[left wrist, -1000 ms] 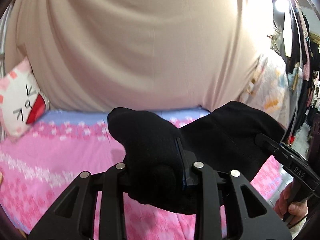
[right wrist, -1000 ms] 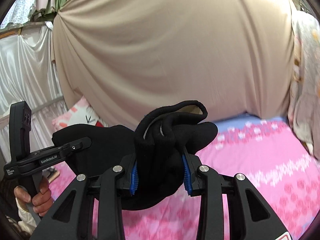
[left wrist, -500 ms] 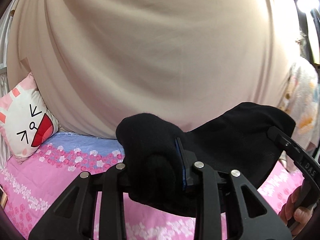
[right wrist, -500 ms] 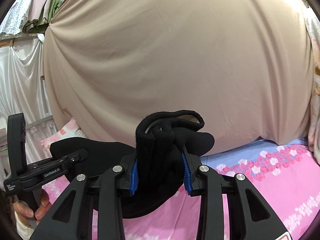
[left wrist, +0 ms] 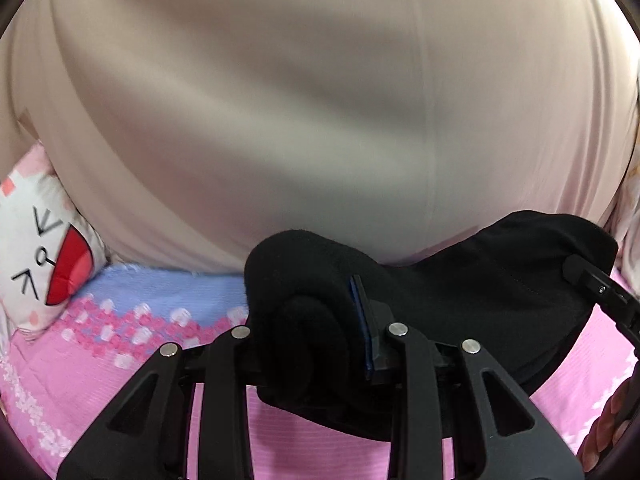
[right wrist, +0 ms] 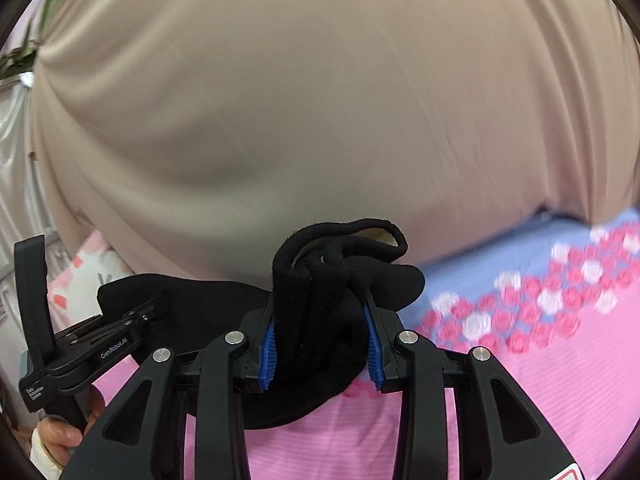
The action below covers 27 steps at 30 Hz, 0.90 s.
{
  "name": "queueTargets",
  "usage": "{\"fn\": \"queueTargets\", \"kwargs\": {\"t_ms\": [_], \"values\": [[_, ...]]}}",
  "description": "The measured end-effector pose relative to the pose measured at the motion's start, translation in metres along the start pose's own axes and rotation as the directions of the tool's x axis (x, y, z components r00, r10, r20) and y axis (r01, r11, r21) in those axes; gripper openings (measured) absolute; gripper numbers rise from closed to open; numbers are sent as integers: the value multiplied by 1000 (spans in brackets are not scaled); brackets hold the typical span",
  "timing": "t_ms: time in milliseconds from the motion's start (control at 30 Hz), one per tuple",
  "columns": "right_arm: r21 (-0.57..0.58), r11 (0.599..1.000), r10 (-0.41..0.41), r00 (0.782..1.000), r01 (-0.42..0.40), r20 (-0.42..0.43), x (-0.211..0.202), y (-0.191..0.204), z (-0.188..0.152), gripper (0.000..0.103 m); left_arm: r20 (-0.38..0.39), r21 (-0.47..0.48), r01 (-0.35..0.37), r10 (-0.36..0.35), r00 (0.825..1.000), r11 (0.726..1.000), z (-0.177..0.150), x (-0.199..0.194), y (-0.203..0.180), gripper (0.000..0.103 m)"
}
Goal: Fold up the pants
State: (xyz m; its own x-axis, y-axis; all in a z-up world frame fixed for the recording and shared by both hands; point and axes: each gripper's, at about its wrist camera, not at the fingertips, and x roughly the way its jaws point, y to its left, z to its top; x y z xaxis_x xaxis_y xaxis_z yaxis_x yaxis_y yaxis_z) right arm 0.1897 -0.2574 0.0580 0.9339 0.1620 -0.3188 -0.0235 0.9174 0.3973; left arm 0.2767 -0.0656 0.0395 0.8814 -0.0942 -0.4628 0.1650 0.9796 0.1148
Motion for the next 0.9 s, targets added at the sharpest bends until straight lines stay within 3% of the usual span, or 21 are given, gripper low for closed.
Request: {"fn": "queueTargets", "kwargs": {"t_ms": [100,300,400,433,467,533,600,700,800,900], "values": [[26,999,-25,998,26,-65,25,-18,-20,34,-55,3,3,-3,998,1000,-19,30,-2,29],[34,998,-47,989,53,-142,33,-33,-39,45,-2,113,-31,31,1000,993,-46,34,-16,35],[47,994,-81,959,97,-271,34,-42,-57,56,-94,82,-8,16,995,997,-63,33,-6,61],[58,992,-89,949,111,-303,32,-48,-64,56,-137,59,-5,13,990,998,-69,35,2,77],[82,989,-92,938,126,-333,27,-55,-70,56,-167,38,-11,17,986,999,-74,37,8,81],[141,983,-58,935,114,-350,14,-64,-73,61,-242,-37,13,-21,970,999,-85,42,27,81],[188,976,-47,943,113,-328,-1,-71,-70,65,-309,-149,74,-117,944,986,-92,44,47,82],[203,972,-52,946,122,-321,-6,-74,-62,70,-304,-260,83,-163,939,962,-85,39,64,81],[177,972,-75,924,151,-376,14,-72,-64,77,-323,-271,82,-171,931,959,-78,50,63,90],[159,974,-81,907,159,-413,35,-67,-72,75,-393,-283,92,-203,897,955,-89,69,52,91]]}}
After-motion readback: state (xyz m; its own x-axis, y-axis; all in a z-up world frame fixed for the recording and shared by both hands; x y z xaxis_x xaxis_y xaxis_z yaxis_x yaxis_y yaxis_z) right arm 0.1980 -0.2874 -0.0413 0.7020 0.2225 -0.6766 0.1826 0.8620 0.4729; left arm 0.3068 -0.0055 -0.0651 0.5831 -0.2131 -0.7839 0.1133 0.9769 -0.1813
